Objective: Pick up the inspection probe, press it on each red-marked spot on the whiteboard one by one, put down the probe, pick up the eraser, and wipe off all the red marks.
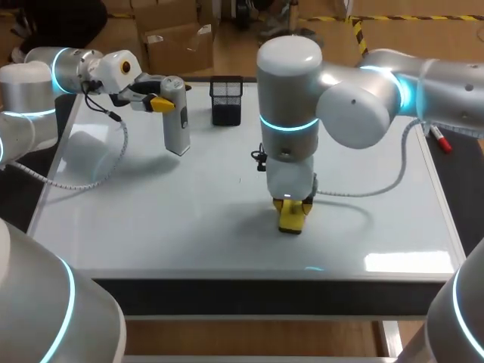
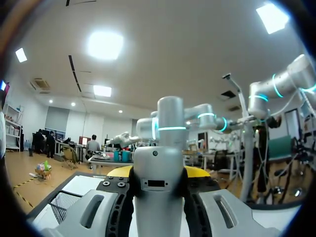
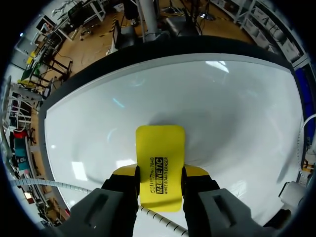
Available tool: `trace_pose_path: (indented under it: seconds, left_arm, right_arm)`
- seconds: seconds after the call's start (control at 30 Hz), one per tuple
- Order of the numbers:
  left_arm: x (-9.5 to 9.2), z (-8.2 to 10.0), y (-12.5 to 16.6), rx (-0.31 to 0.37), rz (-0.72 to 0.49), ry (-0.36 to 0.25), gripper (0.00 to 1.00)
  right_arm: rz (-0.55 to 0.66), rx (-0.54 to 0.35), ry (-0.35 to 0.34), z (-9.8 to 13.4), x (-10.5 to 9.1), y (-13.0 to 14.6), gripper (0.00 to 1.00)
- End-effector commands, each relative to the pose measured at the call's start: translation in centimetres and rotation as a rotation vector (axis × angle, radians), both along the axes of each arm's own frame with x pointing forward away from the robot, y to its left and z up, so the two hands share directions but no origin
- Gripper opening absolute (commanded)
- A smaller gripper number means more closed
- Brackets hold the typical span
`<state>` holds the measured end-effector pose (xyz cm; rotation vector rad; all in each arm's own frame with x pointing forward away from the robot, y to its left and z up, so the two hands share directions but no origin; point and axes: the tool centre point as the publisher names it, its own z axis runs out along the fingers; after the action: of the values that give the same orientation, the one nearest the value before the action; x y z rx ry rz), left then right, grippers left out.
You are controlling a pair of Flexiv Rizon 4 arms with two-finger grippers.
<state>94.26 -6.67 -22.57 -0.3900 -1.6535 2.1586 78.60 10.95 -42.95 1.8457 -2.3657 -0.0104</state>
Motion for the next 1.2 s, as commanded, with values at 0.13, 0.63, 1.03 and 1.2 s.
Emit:
trace_pose_path:
  seconds: [0.13,0.63,1.03,1.2]
  left_arm:
    - [-0.2,0.3,0.0,0.005,0.003,0.0,0.0]
    - [-0.2,0.3,0.0,0.005,0.003,0.0,0.0]
    - [-0.2,0.3,0.0,0.005,0.003,0.0,0.0]
    - [-0.2,0.3,0.0,0.005,0.003,0.0,0.0]
  right_arm:
    - [-0.002,0.008,-0.015,-0.2,-0.2,-2.1,0.0]
    - [0.021,-0.043,-0.074,5.3,0.7,-3.6,0.0]
    - [0.021,-0.043,-0.074,5.3,0.7,-3.6,0.0]
    - [0.021,-0.043,-0.074,5.3,0.7,-3.6,0.0]
